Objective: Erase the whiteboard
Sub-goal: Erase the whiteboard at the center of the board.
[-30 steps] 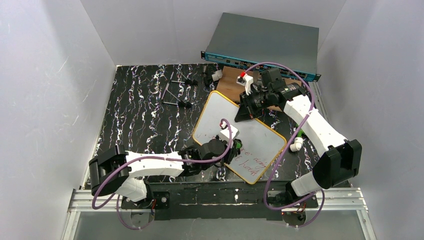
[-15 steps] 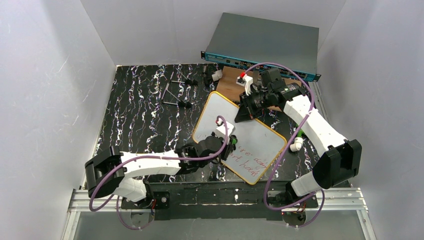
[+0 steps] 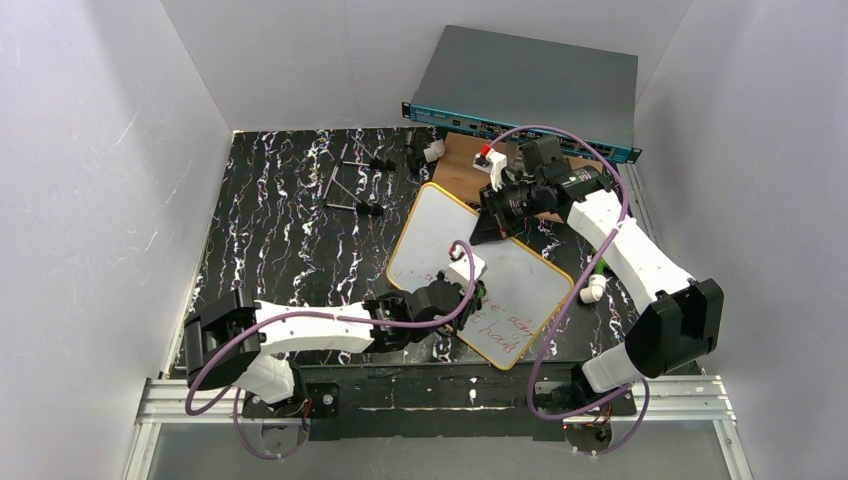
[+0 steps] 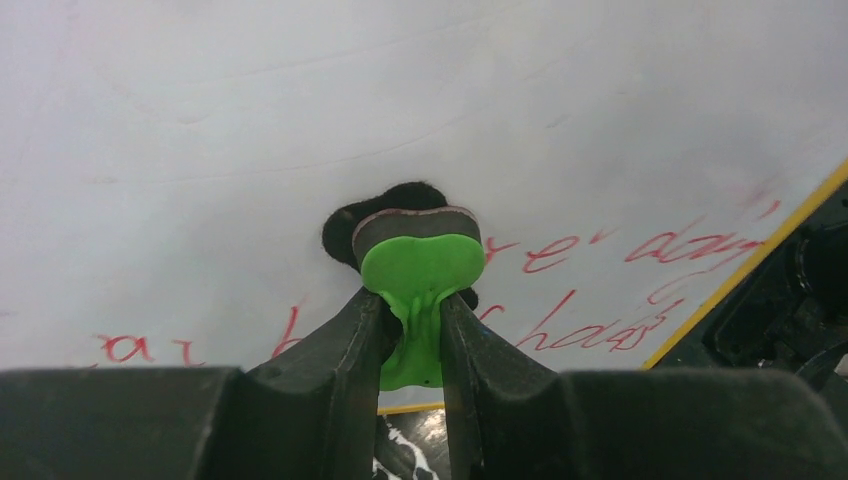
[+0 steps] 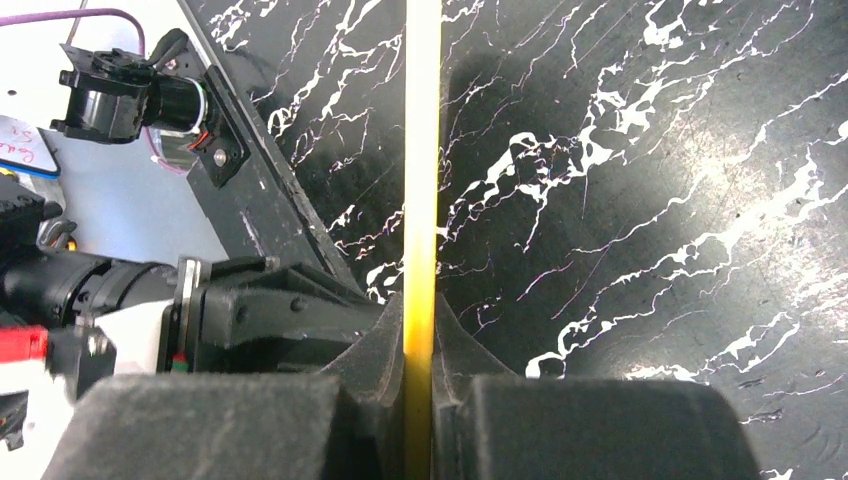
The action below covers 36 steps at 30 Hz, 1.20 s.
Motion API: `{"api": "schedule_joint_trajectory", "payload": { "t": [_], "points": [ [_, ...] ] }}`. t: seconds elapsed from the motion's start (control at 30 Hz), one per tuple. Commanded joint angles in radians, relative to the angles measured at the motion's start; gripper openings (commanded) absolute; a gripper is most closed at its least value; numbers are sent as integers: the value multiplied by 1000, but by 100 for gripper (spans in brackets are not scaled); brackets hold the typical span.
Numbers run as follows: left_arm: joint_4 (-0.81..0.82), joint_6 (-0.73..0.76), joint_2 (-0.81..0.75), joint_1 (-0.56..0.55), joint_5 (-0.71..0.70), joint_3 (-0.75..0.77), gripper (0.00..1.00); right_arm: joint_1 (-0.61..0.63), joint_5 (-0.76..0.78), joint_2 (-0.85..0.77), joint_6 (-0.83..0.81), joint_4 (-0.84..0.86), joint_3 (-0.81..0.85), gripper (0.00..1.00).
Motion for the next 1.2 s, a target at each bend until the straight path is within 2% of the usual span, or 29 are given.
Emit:
{"api": "schedule_joint_trajectory", "payload": {
  "t": [0.0,0.17,0.27,0.63,0.73,0.83,0.97,1.17],
  "points": [
    [-107,-61,-73,76,-54,-28,0,9,-93,-44,-4,71,13,1],
    [-114,-67,-118,94,-55,-56,0,9,-89,-43,-3,71,13,1],
    [-99,-42,-118,93,-10,-51,0,9,-90,-40,-4,70,13,1],
    [-23,55,23,-37,149,22,0,9,-89,-40,-3,70,13,1],
    [-45,57,51,-47,127,53,0,9,-90,-40,-4,70,14,1],
    [-82,42,32,-44,36,52,0,9,-89,-43,-4,71,12,1],
    [-193,-12,-15,13,-55,65,0,9,-90,-43,-3,73,10,1],
    [-275,-34,-61,76,-71,87,0,10,-90,-41,-2,71,11,1]
  ]
}}
